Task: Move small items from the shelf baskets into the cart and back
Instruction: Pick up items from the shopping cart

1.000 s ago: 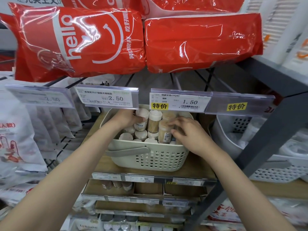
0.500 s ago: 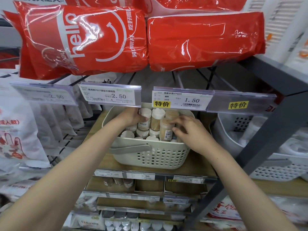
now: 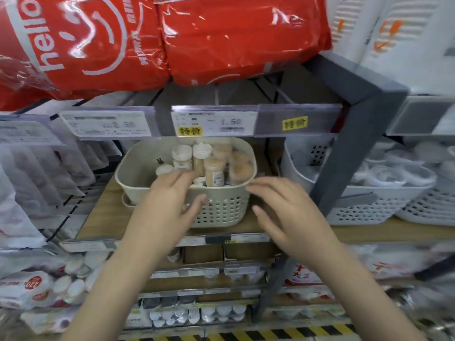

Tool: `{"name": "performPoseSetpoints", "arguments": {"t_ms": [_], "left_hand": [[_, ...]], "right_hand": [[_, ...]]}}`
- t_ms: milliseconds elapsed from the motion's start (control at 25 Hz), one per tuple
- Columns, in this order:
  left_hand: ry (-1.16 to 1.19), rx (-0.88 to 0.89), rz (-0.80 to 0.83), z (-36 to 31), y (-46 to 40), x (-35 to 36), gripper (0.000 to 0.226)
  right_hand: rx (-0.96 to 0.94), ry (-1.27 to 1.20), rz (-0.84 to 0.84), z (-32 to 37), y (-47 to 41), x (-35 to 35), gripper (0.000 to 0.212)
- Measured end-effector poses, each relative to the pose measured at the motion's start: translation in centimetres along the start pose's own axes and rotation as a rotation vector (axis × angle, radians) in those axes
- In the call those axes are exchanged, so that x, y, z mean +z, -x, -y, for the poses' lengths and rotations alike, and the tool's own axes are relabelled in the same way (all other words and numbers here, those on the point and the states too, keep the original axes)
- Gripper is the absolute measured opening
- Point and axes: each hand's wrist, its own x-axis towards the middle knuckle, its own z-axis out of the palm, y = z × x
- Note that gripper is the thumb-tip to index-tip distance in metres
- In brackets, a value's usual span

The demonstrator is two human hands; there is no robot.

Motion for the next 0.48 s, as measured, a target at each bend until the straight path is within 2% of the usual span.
{"name": "performPoseSetpoints", "arguments": {"t_ms": [80,160,280,480], "left_hand": [[0.038,0.171,-0.051,-4.3,2.3,0.7,0.043],[0.1,0.309,-0.015,-8.9,3.5,2.8,0.041],[0.157,0.494,0.08,-16.9,4.3,7.7,0.041],[0.24,0.645,0.351,-31.6,6.1,16.1,0.051]], "right_hand": [[0.004,0.043,-0.002,-0.6,5.6,-1.2,0.035],[0.098,0.071,0.068,-2.5,11.7,-2.5,0.034],[0.411,0.14,0.125,-6.6,21.9,-5.5,0.033],[0.937,0.219,0.06,-10.3,38.7,-11.0,0.042]]}}
